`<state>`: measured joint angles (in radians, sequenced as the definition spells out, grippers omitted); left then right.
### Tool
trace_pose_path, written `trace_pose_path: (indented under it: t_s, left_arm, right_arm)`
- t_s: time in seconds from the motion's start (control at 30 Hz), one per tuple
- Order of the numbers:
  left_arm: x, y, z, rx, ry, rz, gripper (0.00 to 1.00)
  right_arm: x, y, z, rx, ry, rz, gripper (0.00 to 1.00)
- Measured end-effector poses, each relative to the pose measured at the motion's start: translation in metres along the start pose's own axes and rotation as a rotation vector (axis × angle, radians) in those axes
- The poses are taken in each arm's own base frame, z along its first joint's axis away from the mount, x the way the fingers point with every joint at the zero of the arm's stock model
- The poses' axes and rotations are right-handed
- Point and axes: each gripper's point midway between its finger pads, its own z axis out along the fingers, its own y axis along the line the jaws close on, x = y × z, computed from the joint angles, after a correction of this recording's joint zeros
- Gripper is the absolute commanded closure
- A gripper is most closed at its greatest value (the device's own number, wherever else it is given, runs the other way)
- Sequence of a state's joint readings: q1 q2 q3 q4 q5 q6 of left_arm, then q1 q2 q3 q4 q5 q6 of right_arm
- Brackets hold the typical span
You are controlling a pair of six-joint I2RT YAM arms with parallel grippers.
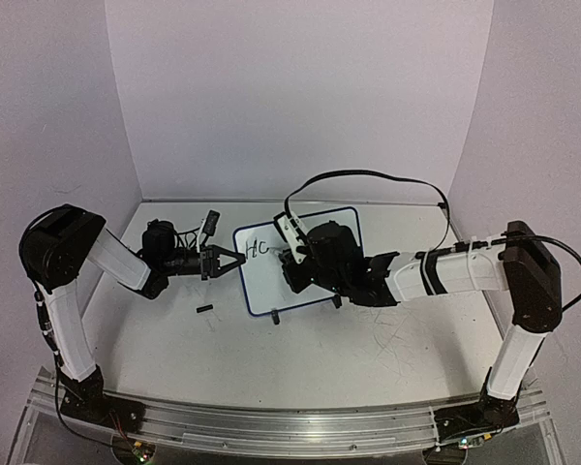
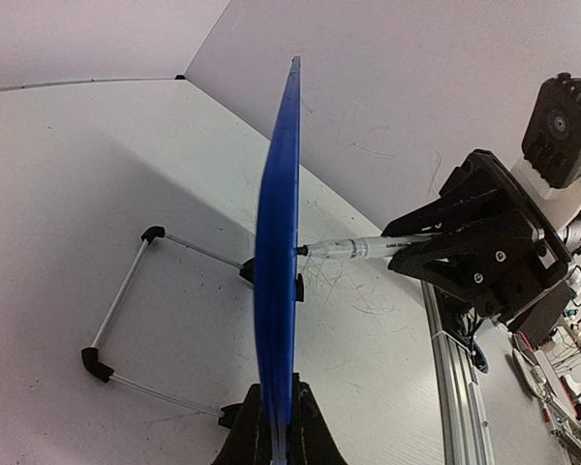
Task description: Write a sentence on the whiteboard
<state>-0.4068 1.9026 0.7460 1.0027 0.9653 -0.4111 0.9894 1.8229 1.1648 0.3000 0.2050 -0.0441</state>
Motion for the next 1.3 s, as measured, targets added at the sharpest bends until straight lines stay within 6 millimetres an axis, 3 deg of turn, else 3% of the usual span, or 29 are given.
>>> trace_pose_path:
  t_s: [0.93,1.1,1.3]
  left_arm:
    - [0.000,0.000,0.000,0.000,0.000,0.000,1.00]
    - [0.000,0.000,0.000,0.001,0.000,0.002,1.00]
    - [0.000,0.000,0.000,0.001,0.000,0.002,1.00]
  right_arm:
    - [-0.016,0.005,0.006,-0.022,-0.050,0.006,1.00]
    - [-0.003,-0.005,-0.015,-0.008,-0.049,0.000,1.00]
    - [-0.020,-0.016,-0.022,0.023,-0.078,-0.005,1.00]
